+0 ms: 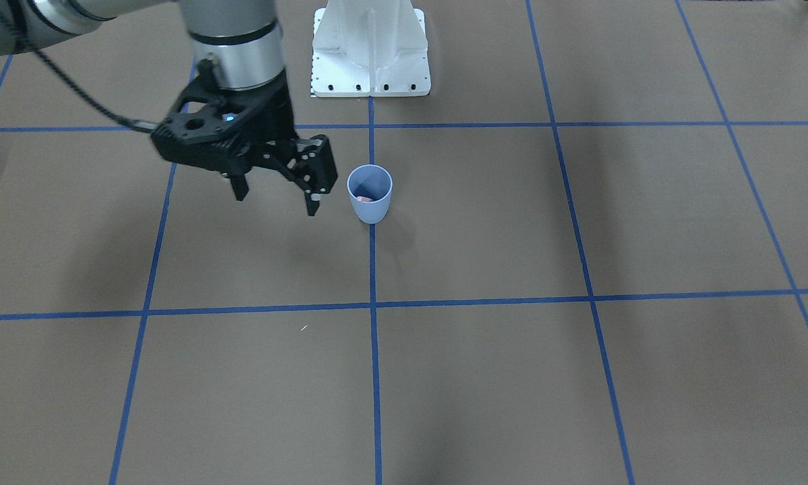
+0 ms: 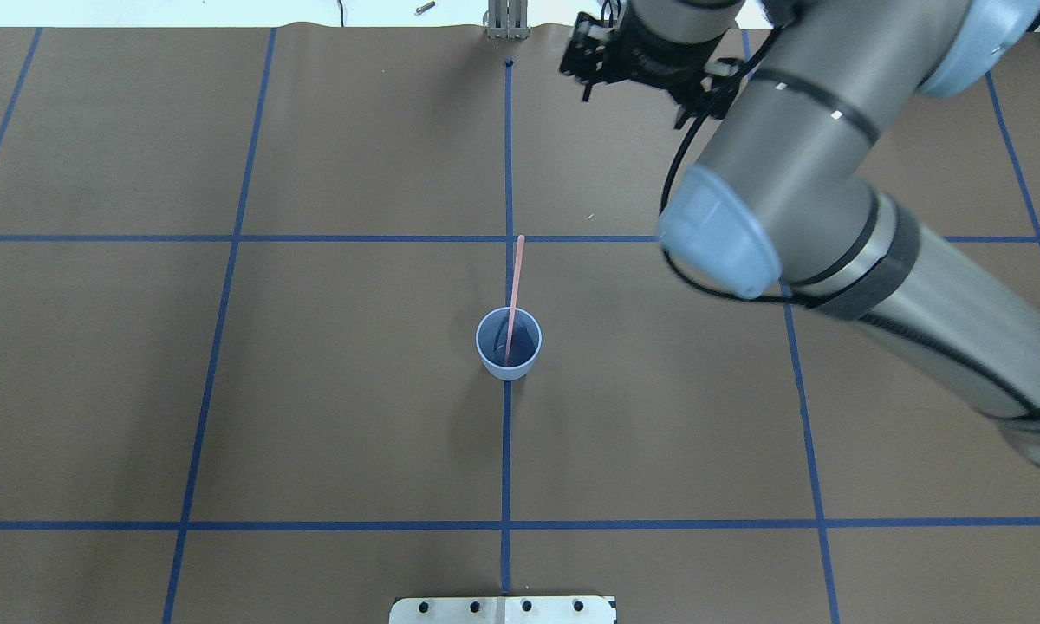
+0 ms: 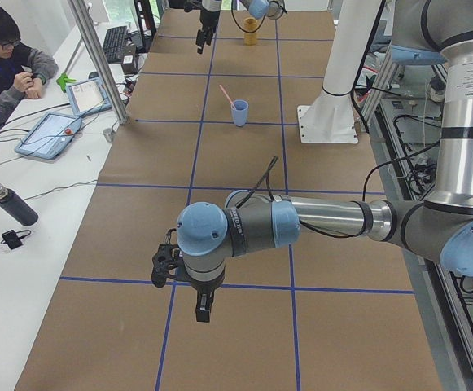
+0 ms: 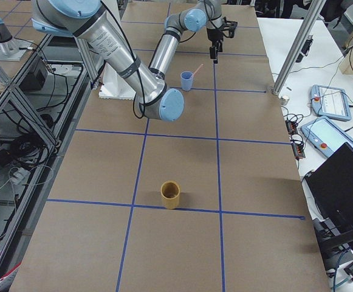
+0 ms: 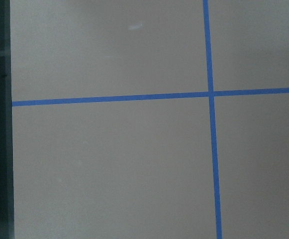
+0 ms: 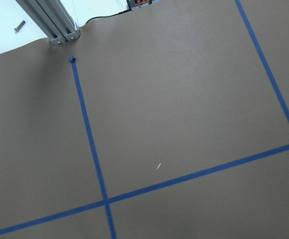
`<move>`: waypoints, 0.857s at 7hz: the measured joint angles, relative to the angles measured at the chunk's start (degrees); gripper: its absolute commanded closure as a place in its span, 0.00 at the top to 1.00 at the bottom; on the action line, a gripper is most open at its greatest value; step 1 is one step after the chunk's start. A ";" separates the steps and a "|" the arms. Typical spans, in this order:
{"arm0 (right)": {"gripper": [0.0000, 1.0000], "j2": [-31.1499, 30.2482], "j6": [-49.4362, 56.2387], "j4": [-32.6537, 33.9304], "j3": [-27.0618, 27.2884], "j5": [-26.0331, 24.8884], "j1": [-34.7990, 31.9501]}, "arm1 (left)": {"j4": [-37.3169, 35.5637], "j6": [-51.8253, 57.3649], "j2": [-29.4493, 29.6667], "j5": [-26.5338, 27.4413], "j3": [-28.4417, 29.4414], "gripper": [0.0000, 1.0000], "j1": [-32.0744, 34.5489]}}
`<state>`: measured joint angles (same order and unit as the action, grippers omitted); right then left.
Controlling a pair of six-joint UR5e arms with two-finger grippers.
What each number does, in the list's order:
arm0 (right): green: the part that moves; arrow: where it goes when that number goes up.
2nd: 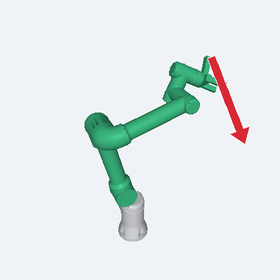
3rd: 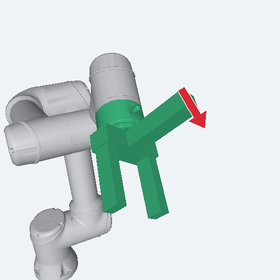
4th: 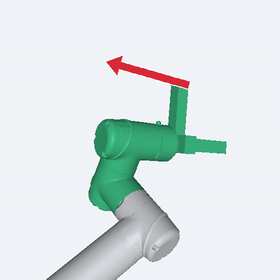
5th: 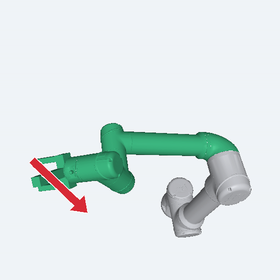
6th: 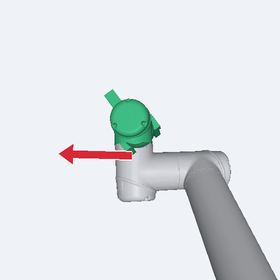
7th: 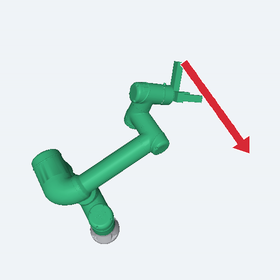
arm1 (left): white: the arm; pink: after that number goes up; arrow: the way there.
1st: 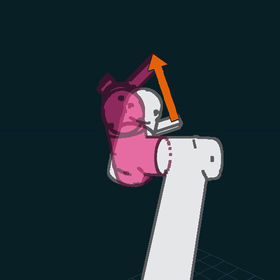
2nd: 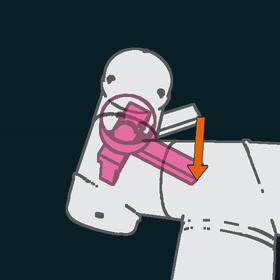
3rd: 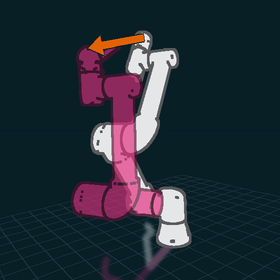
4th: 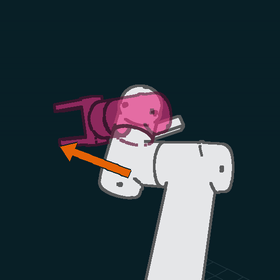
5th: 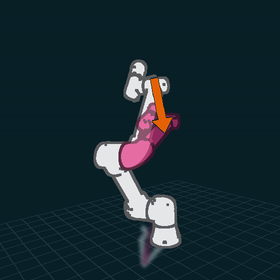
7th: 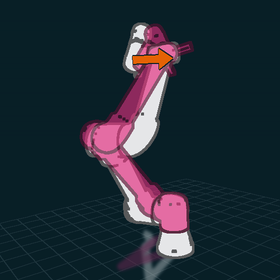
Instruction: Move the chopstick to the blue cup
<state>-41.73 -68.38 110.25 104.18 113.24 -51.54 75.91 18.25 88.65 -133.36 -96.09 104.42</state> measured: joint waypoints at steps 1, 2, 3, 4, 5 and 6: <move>1.00 -4.21 11.11 -0.06 0.19 5.13 -6.51 | 0.23 -0.12 -0.72 0.15 -0.62 1.00 -0.03; 1.00 -9.85 24.04 -0.27 0.22 9.45 -13.10 | 0.52 -2.02 -0.86 0.57 -1.55 1.00 -0.21; 1.00 -16.61 37.08 -0.44 0.34 12.94 -19.52 | 1.83 -5.26 -1.26 0.84 -2.61 1.00 -0.50; 1.00 -23.92 48.07 -0.59 0.90 15.16 -24.83 | 4.52 -8.06 -2.32 0.95 -3.41 1.00 -1.14; 1.00 -31.62 57.68 -0.66 1.89 16.16 -29.99 | 7.74 -11.49 -3.46 0.98 -3.76 1.00 -2.53; 1.00 -38.63 65.50 -0.68 2.62 16.53 -35.09 | 10.49 -14.95 -4.37 0.99 -3.87 1.00 -4.25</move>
<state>-80.37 -2.88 109.57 106.80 129.78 -86.63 86.41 3.30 84.28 -132.37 -99.96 100.17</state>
